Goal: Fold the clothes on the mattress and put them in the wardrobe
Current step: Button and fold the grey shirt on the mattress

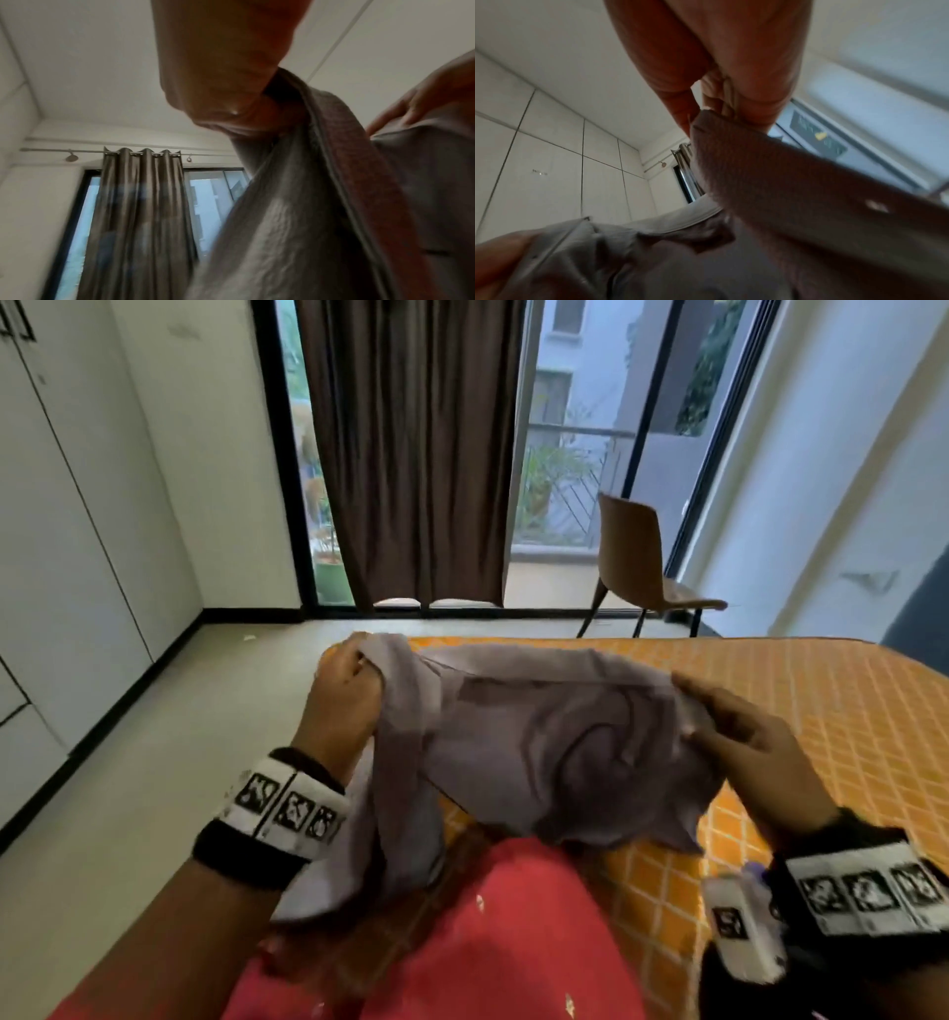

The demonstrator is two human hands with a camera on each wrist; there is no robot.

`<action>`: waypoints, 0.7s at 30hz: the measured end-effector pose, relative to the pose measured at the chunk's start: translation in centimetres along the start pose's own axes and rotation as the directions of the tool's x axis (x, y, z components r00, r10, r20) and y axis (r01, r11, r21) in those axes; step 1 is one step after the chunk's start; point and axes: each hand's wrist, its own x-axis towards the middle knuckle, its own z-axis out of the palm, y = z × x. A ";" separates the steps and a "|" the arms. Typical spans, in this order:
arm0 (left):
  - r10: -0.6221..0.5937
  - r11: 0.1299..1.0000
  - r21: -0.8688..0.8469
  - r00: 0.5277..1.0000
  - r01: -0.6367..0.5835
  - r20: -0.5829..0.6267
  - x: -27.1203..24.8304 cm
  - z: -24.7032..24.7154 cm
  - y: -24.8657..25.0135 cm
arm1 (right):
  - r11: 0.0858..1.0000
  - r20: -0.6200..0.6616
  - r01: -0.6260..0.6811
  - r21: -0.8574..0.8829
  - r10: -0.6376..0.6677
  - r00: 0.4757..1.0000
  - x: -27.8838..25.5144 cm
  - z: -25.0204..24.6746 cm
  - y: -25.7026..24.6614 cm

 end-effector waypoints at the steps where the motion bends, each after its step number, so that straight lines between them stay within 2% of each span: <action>1: 0.023 0.998 0.053 0.998 -0.026 0.060 -1.4 0.5 -0.2 | 0.999 0.061 -0.022 0.034 0.020 0.998 -1.1 1.0 0.7; 3: -0.024 0.968 0.249 0.987 -0.017 0.160 -5.3 1.8 -2.5 | 0.990 0.160 -0.131 0.052 0.121 0.980 -3.9 3.6 3.5; 5: -0.178 0.969 0.215 0.953 0.125 0.247 -9.8 3.4 -5.3 | 0.968 0.216 -0.250 0.007 0.242 0.946 -7.2 6.3 6.7; 6: -0.293 0.954 0.156 0.904 0.256 0.312 -11.9 4.2 -6.3 | 0.952 0.249 -0.305 0.001 0.295 0.922 -8.8 7.5 8.1; 8: -0.477 0.862 0.037 0.783 0.506 0.400 -15.1 5.3 -8.1 | 0.924 0.283 -0.382 0.017 0.362 0.888 -11.4 8.8 9.9; 9: -0.504 0.838 0.011 0.766 0.545 0.398 -16.0 5.4 -9.3 | 0.914 0.268 -0.403 0.036 0.380 0.885 -12.2 9.0 10.4; 11: -0.503 0.852 0.050 0.791 0.521 0.348 -17.2 5.4 -11.0 | 0.892 0.220 -0.441 0.103 0.412 0.884 -13.1 9.0 10.7; 15: -0.427 0.902 0.134 0.800 0.410 0.422 -18.5 4.9 -11.6 | 0.811 0.154 -0.509 0.288 0.486 0.860 -13.2 8.8 10.0; 19: -0.324 0.945 0.148 0.899 0.293 0.293 -18.9 5.3 -11.8 | 0.788 0.149 -0.518 0.333 0.499 0.854 -13.2 8.9 10.0; 21: -0.300 0.954 0.097 0.909 0.284 0.290 -18.6 5.3 -11.6 | 0.802 0.136 -0.508 0.315 0.491 0.860 -13.3 8.8 10.1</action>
